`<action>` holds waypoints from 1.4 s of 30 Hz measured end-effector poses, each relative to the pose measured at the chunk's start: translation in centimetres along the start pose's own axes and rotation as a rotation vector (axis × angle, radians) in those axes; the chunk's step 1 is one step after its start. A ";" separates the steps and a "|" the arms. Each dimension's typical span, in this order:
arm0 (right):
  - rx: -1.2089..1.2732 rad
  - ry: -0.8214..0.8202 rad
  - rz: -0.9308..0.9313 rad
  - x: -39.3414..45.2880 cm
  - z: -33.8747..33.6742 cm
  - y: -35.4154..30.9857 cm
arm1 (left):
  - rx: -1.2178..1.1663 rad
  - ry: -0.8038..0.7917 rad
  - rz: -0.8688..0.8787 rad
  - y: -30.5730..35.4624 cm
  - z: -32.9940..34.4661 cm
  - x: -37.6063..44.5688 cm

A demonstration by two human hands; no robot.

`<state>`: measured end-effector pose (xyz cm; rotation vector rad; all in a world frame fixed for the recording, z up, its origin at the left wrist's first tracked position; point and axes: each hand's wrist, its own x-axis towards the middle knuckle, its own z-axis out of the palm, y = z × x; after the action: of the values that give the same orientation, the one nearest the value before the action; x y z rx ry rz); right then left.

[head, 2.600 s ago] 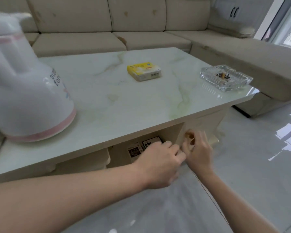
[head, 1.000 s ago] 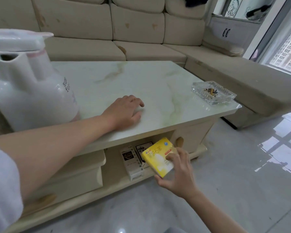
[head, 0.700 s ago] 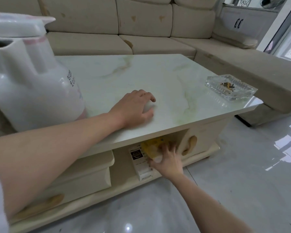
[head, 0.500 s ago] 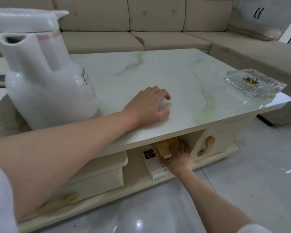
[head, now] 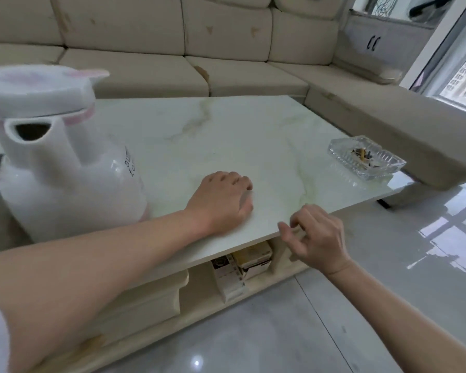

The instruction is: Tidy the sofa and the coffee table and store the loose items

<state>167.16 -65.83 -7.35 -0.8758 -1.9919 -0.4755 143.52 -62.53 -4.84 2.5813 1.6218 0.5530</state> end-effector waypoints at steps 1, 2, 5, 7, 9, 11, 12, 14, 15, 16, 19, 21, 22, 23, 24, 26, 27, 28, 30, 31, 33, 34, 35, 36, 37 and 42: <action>-0.019 -0.007 -0.005 2.5 -0.4 0.5 | 0.002 -0.009 -0.001 0.1 -0.1 0.1; -0.034 -0.026 -0.007 4.6 -0.5 0.7 | 0.015 -0.024 -0.005 0.2 -0.2 0.0; -0.057 -0.172 0.045 8.9 -0.2 0.9 | 0.065 -0.130 -0.031 1.2 -1.4 0.5; -0.049 -0.309 0.185 10.1 -0.3 0.5 | 0.134 -0.238 -0.050 2.3 -2.5 1.0; -0.006 -0.489 0.413 11.2 -1.1 -0.4 | 0.216 -0.353 -0.102 4.1 -4.2 1.1; 0.065 -0.642 0.619 12.6 -2.8 -1.4 | 0.191 -0.418 -0.190 6.0 -7.2 0.6; 0.097 -0.702 0.685 13.2 -3.7 -1.9 | 0.143 -0.414 -0.200 7.0 -8.4 0.0; 0.163 -0.827 0.755 14.8 -5.6 -3.1 | 0.060 -0.394 -0.146 8.5 -11.6 -2.1; 0.194 -0.906 0.779 15.7 -6.8 -4.0 | 0.041 -0.392 -0.121 9.2 -13.7 -3.7; 0.221 -0.988 0.790 16.7 -7.9 -5.0 | 0.031 -0.403 -0.109 9.7 -15.8 -5.3; 0.296 -1.172 0.807 20.9 -10.4 -9.2 | 0.012 -0.471 -0.064 10.5 -22.8 -10.7; 0.395 -1.204 0.847 23.8 -11.0 -12.3 | -0.017 -0.510 -0.048 10.2 -27.4 -14.1; 0.439 -1.211 0.866 25.2 -10.9 -13.9 | -0.009 -0.512 -0.056 9.6 -29.5 -15.5; 0.477 -1.222 0.881 26.3 -10.7 -15.4 | 0.005 -0.494 -0.072 8.8 -31.5 -16.9; 0.507 -1.246 0.892 27.1 -10.5 -16.8 | 0.009 -0.471 -0.098 7.8 -33.3 -18.3; 0.566 -1.290 0.915 27.8 -9.5 -19.8 | 0.006 -0.399 -0.176 4.4 -36.2 -21.1; 0.605 -1.296 0.953 27.9 -8.7 -21.3 | 0.031 -0.367 -0.230 1.9 -37.2 -22.6; 0.642 -1.282 1.002 27.8 -8.1 -22.1 | 0.071 -0.359 -0.313 -0.3 -37.9 -23.7; 0.707 -1.197 1.088 27.5 -5.9 -24.3 | 0.167 -0.394 -0.543 -6.5 -38.5 -26.9; 0.740 -1.138 1.117 27.5 -4.9 -25.0 | 0.200 -0.441 -0.654 -9.2 -38.4 -28.5; 0.750 -1.044 1.165 27.4 -3.0 -26.5 | 0.197 -0.581 -0.802 -13.3 -37.6 -31.9; 0.729 -0.995 1.190 27.4 -2.2 -27.0 | 0.178 -0.653 -0.815 -14.6 -36.8 -33.6; 0.703 -0.941 1.219 27.3 -1.4 -27.8 | 0.151 -0.720 -0.803 -15.8 -35.9 -35.2; 0.682 -0.891 1.252 27.2 -0.9 -28.4 | 0.114 -0.757 -0.788 -16.4 -35.1 -36.4; 0.662 -0.857 1.271 27.2 -0.5 -29.0 | 0.078 -0.767 -0.771 -16.9 -34.4 -37.3; 0.652 -0.826 1.317 27.8 0.5 -32.1 | 0.117 -0.849 -0.699 -17.4 -33.6 -38.8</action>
<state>133.24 -76.22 16.02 -1.7911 -1.5122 1.3622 102.66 -93.86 12.02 1.6623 1.9763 -0.6028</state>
